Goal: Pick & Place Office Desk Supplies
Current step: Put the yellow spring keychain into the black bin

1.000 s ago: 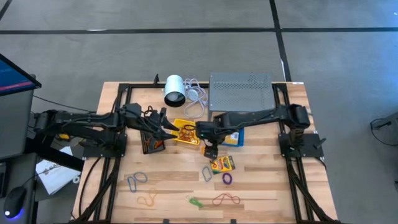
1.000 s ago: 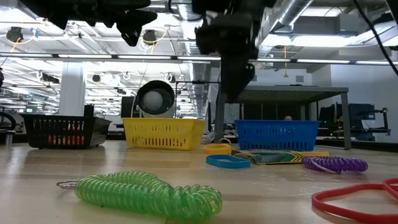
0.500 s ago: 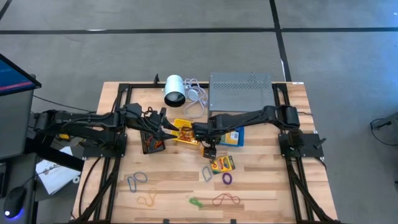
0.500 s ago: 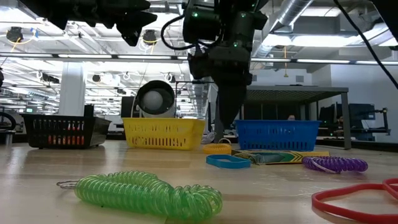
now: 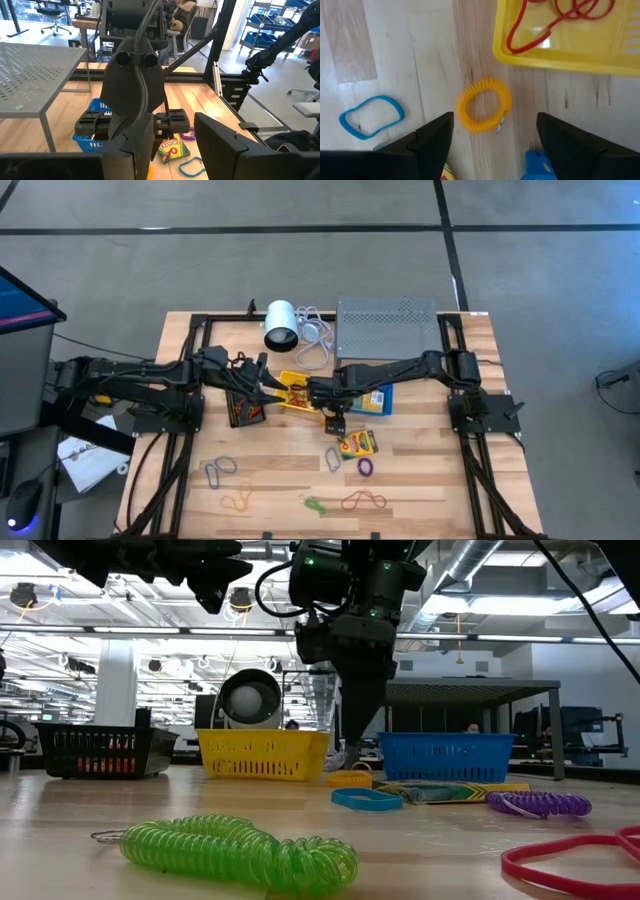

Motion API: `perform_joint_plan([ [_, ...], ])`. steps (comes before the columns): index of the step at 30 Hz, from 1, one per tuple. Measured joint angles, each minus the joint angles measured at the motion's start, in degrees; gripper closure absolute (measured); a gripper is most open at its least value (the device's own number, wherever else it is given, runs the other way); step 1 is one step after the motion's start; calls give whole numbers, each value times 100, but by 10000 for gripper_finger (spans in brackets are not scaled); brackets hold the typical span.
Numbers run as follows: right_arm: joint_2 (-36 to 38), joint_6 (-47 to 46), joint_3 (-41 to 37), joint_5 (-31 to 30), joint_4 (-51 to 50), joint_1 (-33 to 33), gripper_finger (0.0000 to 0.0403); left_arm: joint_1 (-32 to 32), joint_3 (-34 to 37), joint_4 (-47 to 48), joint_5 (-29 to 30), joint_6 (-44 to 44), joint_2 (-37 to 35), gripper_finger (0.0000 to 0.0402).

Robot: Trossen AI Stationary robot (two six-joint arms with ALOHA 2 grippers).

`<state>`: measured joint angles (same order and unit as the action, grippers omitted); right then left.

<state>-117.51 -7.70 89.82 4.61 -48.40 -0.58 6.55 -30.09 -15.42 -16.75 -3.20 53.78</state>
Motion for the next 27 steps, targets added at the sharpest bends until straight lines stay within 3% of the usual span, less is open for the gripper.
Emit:
perform_joint_plan([
  [27,-457,65,-1,261,218,-49,127,0,0,42,-2,105,-2,262],
])
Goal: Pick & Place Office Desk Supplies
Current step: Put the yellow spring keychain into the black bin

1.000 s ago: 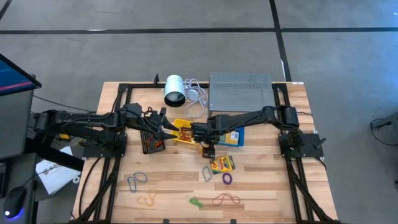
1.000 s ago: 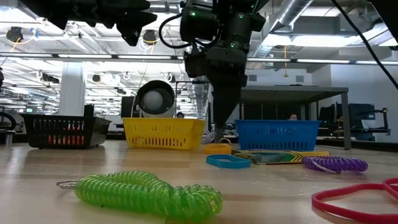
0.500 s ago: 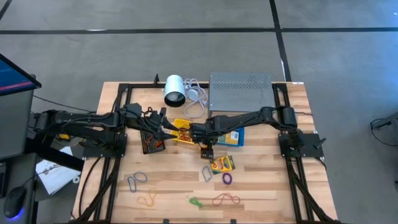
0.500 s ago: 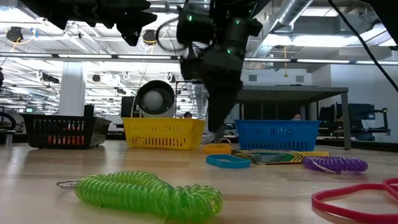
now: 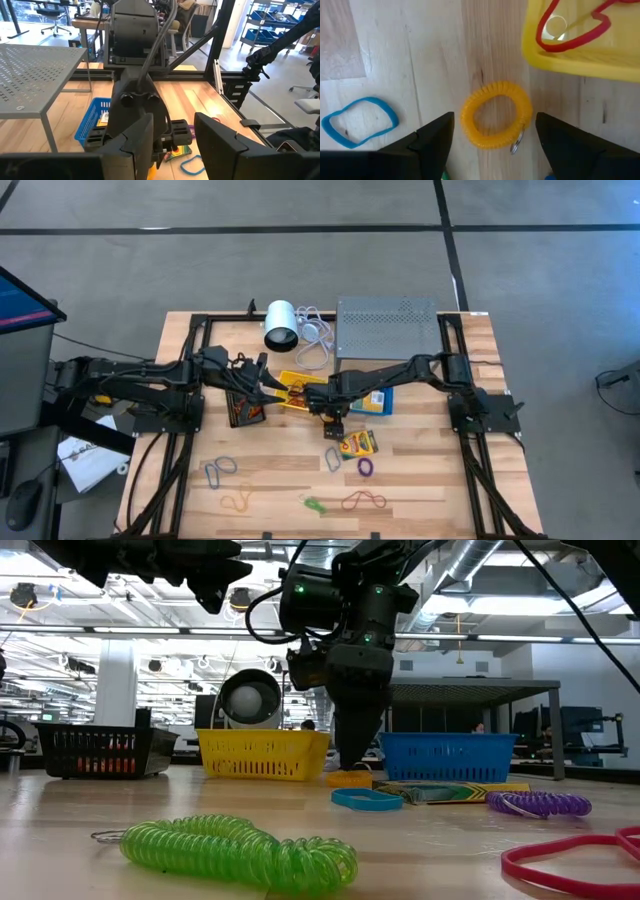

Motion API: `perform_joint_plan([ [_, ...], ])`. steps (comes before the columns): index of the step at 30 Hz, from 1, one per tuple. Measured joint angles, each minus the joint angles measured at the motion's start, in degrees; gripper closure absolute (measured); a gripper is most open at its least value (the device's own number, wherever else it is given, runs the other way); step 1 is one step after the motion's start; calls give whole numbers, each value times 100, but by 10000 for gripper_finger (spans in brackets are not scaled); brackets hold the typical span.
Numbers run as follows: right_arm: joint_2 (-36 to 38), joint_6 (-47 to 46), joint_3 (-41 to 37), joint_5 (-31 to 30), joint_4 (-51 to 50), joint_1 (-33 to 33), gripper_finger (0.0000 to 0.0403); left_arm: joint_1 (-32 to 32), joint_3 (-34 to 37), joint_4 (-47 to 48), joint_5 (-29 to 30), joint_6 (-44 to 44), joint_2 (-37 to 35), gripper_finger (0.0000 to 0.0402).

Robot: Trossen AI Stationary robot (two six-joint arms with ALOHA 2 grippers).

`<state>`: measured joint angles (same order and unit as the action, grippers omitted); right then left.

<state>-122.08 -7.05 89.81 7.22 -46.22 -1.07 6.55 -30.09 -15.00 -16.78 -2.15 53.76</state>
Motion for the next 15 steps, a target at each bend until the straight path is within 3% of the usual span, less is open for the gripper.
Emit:
perform_joint_plan([
  [5,-42,15,4,-46,7,-4,181,0,0,0,0,0,0,262],
  [15,-103,117,2,-118,174,24,376,0,0,1,0,0,0,262],
])
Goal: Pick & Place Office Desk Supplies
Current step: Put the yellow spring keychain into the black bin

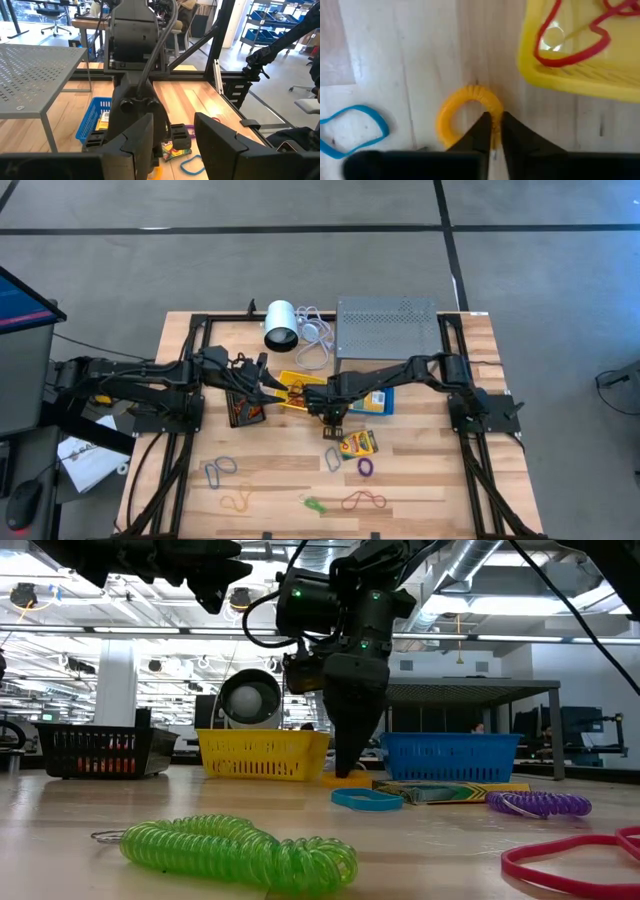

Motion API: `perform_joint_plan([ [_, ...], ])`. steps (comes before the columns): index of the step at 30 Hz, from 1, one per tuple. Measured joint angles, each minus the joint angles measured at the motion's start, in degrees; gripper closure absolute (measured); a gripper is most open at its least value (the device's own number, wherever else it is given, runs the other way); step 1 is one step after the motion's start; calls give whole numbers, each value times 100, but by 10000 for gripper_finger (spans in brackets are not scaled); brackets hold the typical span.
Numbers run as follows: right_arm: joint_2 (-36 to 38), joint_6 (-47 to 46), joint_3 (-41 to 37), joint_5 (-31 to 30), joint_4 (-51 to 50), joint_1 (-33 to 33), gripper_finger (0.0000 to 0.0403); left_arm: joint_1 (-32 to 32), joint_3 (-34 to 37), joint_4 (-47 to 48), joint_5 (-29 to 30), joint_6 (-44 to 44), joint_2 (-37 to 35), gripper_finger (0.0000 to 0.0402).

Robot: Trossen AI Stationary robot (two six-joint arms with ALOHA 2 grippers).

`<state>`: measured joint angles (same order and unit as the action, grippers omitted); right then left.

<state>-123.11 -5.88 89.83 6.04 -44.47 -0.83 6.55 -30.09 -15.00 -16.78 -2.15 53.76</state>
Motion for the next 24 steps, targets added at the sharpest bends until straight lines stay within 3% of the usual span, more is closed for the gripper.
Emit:
perform_joint_plan([
  [2,0,-5,-1,2,-33,20,393,0,0,1,0,0,2,262],
  [18,50,-79,69,-15,-386,-87,402,0,0,2,0,-2,0,262],
  [24,51,-7,511,-411,-862,-214,402,0,0,2,0,-5,0,262],
])
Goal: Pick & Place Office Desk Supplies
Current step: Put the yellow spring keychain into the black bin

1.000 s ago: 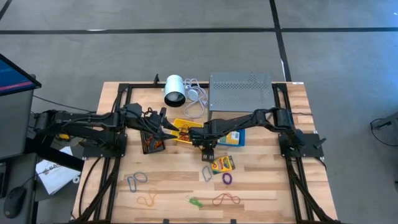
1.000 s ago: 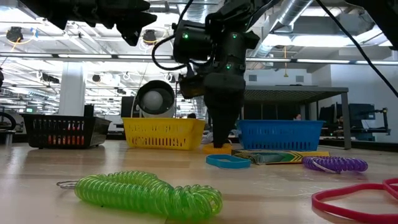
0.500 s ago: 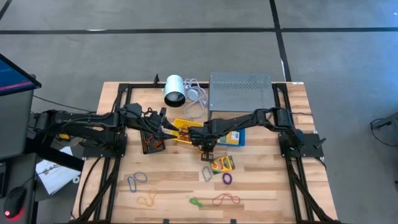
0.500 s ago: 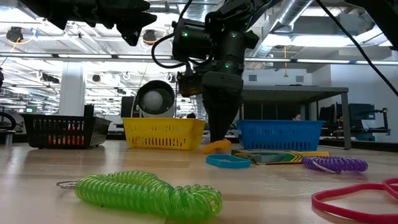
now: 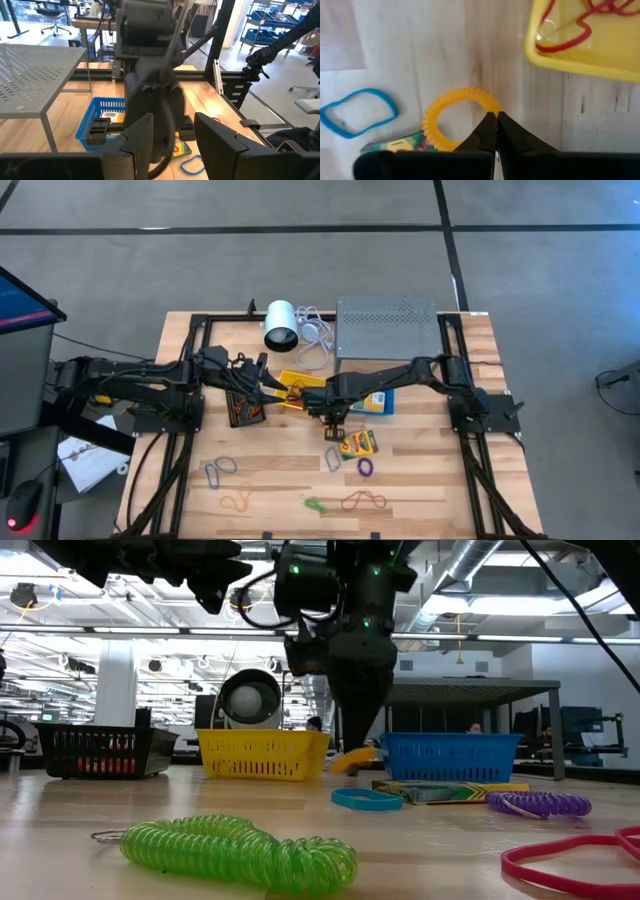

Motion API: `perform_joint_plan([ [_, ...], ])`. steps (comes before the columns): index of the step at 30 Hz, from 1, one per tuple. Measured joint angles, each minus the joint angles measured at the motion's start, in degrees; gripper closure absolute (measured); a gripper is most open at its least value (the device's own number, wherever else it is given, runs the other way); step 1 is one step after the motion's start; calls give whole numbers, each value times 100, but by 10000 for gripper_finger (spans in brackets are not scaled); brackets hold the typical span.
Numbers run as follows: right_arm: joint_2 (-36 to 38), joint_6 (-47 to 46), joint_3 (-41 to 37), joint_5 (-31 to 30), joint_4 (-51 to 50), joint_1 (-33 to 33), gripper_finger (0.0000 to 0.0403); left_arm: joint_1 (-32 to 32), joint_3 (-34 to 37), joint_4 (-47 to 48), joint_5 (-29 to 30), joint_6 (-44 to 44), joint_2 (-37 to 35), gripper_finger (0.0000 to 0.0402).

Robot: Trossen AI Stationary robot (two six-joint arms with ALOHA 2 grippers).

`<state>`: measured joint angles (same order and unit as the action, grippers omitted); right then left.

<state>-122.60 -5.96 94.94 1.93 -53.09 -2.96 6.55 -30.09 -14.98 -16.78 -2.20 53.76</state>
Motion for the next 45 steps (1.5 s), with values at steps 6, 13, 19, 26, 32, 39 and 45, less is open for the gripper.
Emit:
perform_joint_plan([
  [6,5,46,499,-96,-513,-81,403,0,0,0,-2,-124,0,262],
  [13,5,50,1009,-448,-1167,-218,403,0,-11,-37,-13,-590,-2,262],
  [19,-1,50,1597,-828,-1666,-352,403,-2,-13,-8,-6,-994,-5,262],
  [26,5,-4,2563,-1534,-2258,-491,403,-1,-2,-17,4,-1184,163,262],
  [32,8,51,3300,-1724,-2279,-543,403,-26,-2,-711,-221,-1414,831,262],
  [39,8,144,3521,-2308,-2264,-661,403,-26,-2,-1718,-933,-1776,1561,262],
  [45,8,209,3521,-2604,-2187,-721,403,18,-2,-2026,-943,-1777,1812,262],
])
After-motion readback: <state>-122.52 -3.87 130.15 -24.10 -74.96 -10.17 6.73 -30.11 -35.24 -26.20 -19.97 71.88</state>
